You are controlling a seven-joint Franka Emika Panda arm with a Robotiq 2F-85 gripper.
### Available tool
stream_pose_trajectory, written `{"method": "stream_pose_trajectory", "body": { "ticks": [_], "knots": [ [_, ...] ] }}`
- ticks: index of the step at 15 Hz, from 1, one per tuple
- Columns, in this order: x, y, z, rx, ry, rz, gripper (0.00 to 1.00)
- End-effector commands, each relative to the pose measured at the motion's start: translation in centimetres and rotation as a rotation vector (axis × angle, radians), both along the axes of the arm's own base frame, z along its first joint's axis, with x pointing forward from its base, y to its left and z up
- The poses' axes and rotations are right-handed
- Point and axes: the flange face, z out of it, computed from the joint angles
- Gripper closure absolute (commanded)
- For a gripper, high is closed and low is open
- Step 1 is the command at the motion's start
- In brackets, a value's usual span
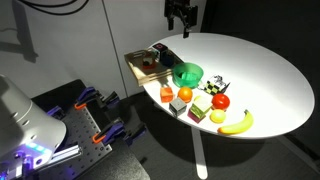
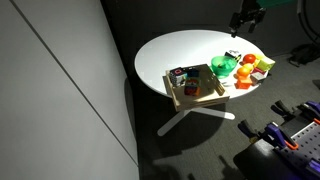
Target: Put the green block in the box
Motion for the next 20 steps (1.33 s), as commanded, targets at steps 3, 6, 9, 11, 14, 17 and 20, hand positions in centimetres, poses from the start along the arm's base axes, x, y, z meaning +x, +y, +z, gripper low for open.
{"method": "stream_pose_trajectory", "body": {
  "ticks": [3, 6, 9, 11, 14, 17, 20],
  "knots": [
    [3.0, -1.3, -1.1, -0.029, 0.019, -0.017, 0.0],
    [2.1, -0.8, -2.0, -0.009, 0.021, -0.007, 0.0],
    [2.0, -0.7, -2.0, -0.008, 0.022, -0.006, 0.0],
    [2.0, -0.7, -2.0, -0.008, 0.022, -0.006, 0.0],
    [2.7, -1.5, -2.2, -0.011, 0.026, -0.04, 0.0],
    [3.5, -2.7, -3.1, -0.001, 0.036, -0.072, 0.0],
    [4.4, -4.1, -4.8, 0.012, 0.055, -0.108, 0.0]
  ]
}}
